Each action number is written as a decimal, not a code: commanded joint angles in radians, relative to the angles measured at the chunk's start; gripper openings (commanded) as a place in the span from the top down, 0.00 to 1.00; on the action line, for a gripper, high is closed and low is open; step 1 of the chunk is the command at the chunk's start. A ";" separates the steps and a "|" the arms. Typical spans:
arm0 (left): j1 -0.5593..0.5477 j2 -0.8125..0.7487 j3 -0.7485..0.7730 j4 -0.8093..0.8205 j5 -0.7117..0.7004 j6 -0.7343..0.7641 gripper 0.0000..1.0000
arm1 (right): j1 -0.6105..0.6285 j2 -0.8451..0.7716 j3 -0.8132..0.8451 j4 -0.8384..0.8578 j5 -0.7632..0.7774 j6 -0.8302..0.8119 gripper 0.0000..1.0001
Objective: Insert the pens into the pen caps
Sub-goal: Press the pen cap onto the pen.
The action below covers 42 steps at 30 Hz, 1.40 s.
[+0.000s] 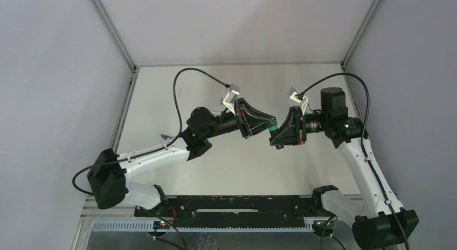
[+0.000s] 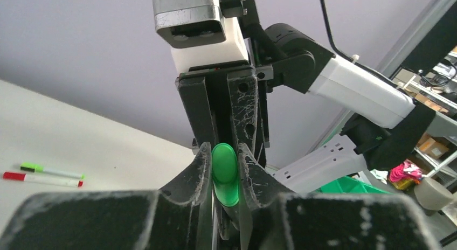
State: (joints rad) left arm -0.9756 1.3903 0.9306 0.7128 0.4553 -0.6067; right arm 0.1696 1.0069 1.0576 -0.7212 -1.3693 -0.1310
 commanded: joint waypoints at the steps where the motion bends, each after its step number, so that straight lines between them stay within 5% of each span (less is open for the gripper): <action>1: -0.225 0.099 -0.157 -0.381 0.585 -0.065 1.00 | -0.024 0.007 0.145 0.345 0.017 0.014 1.00; 4: -0.232 0.116 -0.088 -0.778 0.467 0.164 1.00 | -0.028 0.003 0.192 0.259 0.158 -0.067 1.00; 9: -0.251 0.162 -0.050 -0.950 0.386 0.261 1.00 | -0.026 0.003 0.225 0.225 0.326 -0.106 1.00; 11: -0.253 0.161 -0.067 -0.875 0.443 0.223 1.00 | -0.034 0.006 0.223 0.227 0.308 -0.100 1.00; 15: -0.254 0.105 -0.184 -0.359 0.567 -0.110 1.00 | -0.059 0.011 0.144 0.454 0.059 0.129 1.00; 20: -0.280 0.135 -0.235 -0.089 0.590 -0.279 1.00 | -0.053 0.024 0.106 0.678 0.019 0.341 1.00; 23: -0.306 0.164 -0.241 -0.118 0.563 -0.256 1.00 | -0.056 0.028 0.185 0.471 0.103 0.175 1.00; 26: -0.328 0.161 -0.171 -0.541 0.455 -0.011 1.00 | -0.053 0.031 0.246 0.369 0.184 0.069 1.00; 29: -0.339 0.167 -0.147 -0.666 0.399 0.058 1.00 | -0.048 0.039 0.277 0.327 0.223 0.028 1.00; 35: -0.333 0.148 -0.180 -0.460 0.461 -0.062 1.00 | -0.048 0.039 0.245 0.375 0.140 0.065 1.00; 42: -0.212 0.022 -0.177 -0.352 0.324 -0.172 0.94 | -0.001 0.029 0.189 0.209 0.139 -0.139 1.00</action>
State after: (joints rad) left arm -1.0599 1.3666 0.8932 0.8448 0.2817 -0.6674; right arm 0.1654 1.0016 1.1873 -0.8177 -1.3396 -0.1925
